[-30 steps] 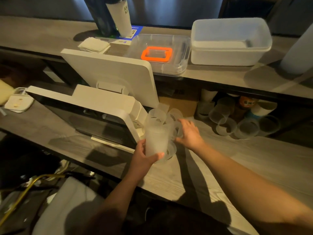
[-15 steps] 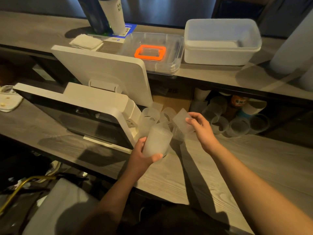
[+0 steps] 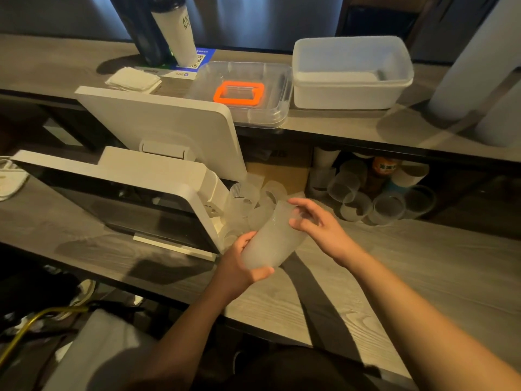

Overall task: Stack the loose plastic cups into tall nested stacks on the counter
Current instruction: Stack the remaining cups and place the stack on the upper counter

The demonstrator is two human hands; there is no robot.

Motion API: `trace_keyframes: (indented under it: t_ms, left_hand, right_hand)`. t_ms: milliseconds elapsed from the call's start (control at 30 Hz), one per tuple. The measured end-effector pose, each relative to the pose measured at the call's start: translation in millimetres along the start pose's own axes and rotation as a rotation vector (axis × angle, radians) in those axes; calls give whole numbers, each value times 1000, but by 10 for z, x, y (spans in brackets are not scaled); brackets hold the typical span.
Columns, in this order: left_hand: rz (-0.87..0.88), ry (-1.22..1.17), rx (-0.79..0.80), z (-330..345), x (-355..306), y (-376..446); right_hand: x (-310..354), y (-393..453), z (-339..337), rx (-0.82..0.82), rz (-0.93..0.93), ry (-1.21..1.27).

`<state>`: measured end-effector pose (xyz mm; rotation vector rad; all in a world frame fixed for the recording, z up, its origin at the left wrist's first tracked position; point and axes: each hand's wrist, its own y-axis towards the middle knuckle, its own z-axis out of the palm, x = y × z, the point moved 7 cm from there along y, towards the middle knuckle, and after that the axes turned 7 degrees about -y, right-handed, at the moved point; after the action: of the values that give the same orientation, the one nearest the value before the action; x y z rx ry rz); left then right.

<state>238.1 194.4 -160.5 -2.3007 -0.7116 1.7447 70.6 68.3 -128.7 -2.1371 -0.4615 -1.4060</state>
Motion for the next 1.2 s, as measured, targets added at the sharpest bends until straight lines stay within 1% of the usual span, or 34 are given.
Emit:
trace_keyframes:
  t_ms: [133,267,433,600,733,767,833,900,933,1000,1067,1200]
  left_hand:
    - [0,12,31,2,3,-3]
    - [11,15,66,16,-50,-2]
    - [7,-40,15,8,-56,12]
    - [-32,-81,29,23,14,26]
    - [-68,-107,3,49,27,86]
    - [-84,-140,-5,48,36,104]
    - [-117,-188,-28,26,59,133]
    - [-116,-201,-52,-4,67,145]
    - [-112,-208,-59,-16,73,149]
    - [-112,-217,-69,-34,93,157]
    - [-116,-228,-73,-45,116,171]
    - [-128,-254,-95,-83,148,221]
  right_hand:
    - [17,-32,24,-24,24,87]
    - [-17,-48,71,-91,62,121]
    - [-74,-102,404,42,75,143]
    - [-101,-68,434,63,106,195]
    - [-147,-18,419,74,116,149]
    - [-191,14,376,40,140,151]
    - [-358,82,240,-93,238,162]
    - [-604,144,99,-224,363,107]
    - [-724,172,56,-251,422,67]
    - [-927,241,32,-239,518,-7]
    - [-1050,327,62,-194,570,-43]
    - [-1158,501,134,-191,669,1]
